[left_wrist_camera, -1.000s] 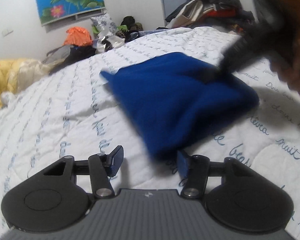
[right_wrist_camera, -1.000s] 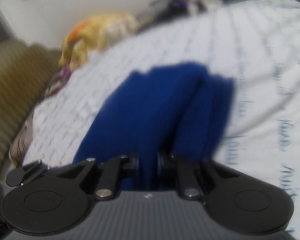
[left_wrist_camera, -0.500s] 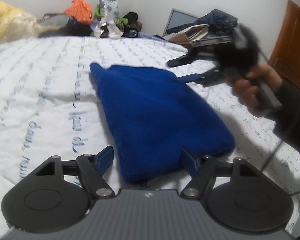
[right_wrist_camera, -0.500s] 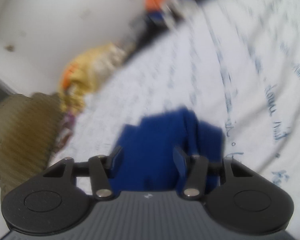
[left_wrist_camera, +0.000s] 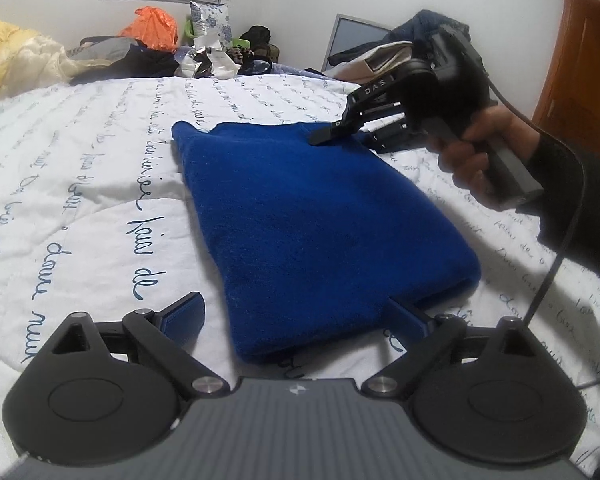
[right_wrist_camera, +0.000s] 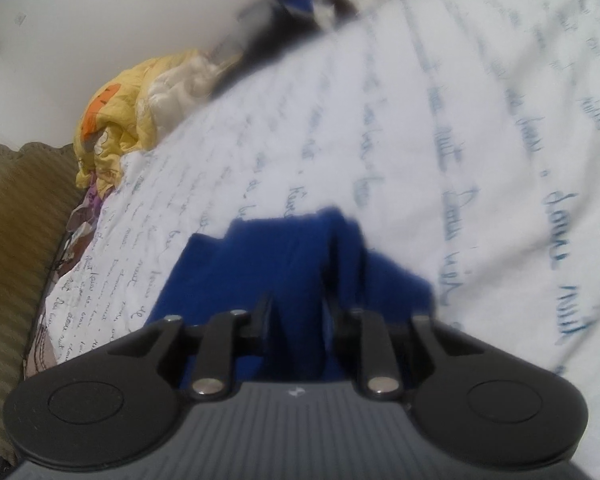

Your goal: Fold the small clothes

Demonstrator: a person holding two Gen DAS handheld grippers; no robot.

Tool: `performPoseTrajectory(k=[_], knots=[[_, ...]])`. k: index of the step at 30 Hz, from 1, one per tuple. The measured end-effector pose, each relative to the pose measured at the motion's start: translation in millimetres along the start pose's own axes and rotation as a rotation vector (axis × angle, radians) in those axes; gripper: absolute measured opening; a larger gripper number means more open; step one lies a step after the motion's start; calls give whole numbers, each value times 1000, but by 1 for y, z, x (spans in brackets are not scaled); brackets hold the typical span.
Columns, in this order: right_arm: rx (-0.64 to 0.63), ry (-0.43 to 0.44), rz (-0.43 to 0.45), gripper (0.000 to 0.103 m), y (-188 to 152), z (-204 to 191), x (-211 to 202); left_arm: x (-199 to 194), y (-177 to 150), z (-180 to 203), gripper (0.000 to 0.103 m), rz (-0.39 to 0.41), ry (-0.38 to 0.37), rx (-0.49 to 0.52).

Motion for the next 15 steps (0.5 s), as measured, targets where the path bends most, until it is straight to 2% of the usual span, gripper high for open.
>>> performPoseTrajectory(k=[3,5,7,9,10,11,12,13,15], knots=[[-81,29,70,11,-1,-14,-26,-1,-1,-3,98,6,-4,-17],[-88,21,131,11,-3,-7,-43,-1,-1,-6,101,12,-14,-36],[-74,-69,77,15,-10,15,-24,1,0,-7,103,11,-22,-42],[-25,-27,113,19,-14,24,-28,-1,1,-7,103,3,-19,-39],[27,-30,121,28,-14,24,-37,-3,0,-8,103,-2,-10,-45],[72,-14,143,44,-15,24,-50,-6,-1,-10,102,-6,-8,-62],[92,38,180,52,-21,22,-65,-9,-2,-13,102,-6,-24,-99],[94,97,204,68,-28,20,-79,-13,-3,-18,102,-2,-51,-153],[86,158,148,71,-48,16,-95,-19,-3,-26,101,7,-95,-262]])
Point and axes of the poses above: each gripper's, at about its wrist camera, not at the fingertips, and x roughly the way its jaws point, z to its right, y to its top, the point moved 5 cm from there along x, roughly the way its jaws point, and after that the axes turned 11 degrees about x, right-handed, at the moved point
